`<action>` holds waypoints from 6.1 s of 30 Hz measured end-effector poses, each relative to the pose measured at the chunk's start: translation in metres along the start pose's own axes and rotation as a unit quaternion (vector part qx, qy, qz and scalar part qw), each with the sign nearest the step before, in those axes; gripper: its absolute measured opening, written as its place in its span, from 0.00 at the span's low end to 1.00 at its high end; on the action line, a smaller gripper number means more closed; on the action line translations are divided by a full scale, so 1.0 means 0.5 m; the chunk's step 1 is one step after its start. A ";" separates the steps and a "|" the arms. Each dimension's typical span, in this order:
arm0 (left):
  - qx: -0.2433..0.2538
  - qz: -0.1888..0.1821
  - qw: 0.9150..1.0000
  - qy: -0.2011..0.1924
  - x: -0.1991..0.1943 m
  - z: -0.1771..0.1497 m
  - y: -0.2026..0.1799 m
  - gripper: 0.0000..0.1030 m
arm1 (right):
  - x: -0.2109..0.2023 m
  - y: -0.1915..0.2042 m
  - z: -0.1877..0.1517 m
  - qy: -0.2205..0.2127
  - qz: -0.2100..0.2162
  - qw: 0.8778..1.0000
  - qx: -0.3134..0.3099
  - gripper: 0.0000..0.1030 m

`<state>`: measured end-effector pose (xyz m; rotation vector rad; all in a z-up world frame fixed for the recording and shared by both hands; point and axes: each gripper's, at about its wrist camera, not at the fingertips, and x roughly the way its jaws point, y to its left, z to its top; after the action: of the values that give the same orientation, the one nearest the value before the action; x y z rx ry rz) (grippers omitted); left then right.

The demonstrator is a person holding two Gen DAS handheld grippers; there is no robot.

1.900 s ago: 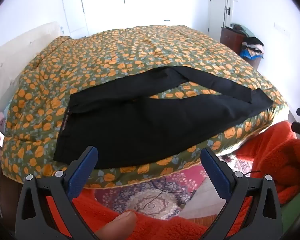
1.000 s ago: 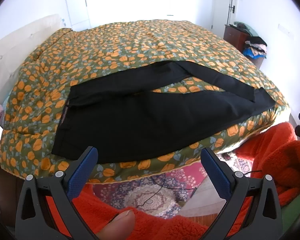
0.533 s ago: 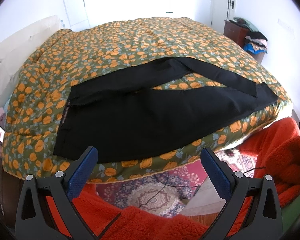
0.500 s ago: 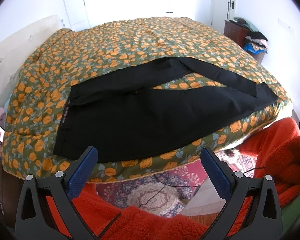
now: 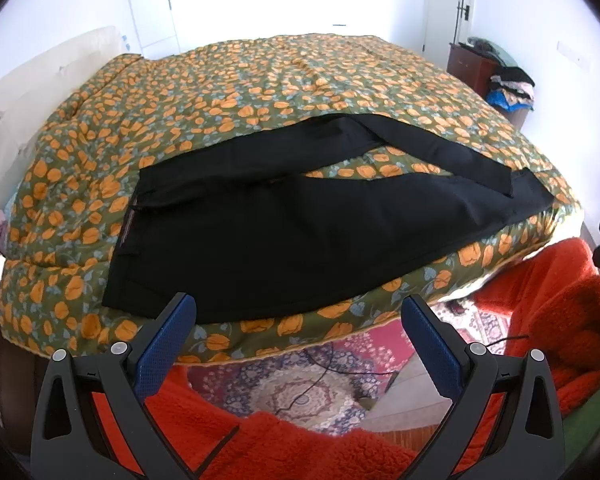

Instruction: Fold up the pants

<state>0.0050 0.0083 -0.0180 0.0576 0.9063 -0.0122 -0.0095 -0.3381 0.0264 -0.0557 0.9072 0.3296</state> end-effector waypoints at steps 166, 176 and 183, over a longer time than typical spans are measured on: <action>0.014 -0.004 1.000 -0.019 -0.017 0.019 -0.025 0.99 | 0.011 0.012 -0.006 0.004 0.005 1.000 0.000 1.00; 0.014 -0.004 1.000 -0.019 -0.017 0.017 -0.026 0.99 | 0.011 0.010 -0.005 0.004 0.005 1.000 0.000 1.00; 0.014 -0.004 1.000 -0.019 -0.017 0.016 -0.026 0.99 | 0.011 0.010 -0.005 0.004 0.005 1.000 0.001 1.00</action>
<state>0.0056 -0.0052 -0.0069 0.0798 0.8681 -0.0338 -0.0100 -0.3323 0.0208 -0.0514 0.9165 0.3386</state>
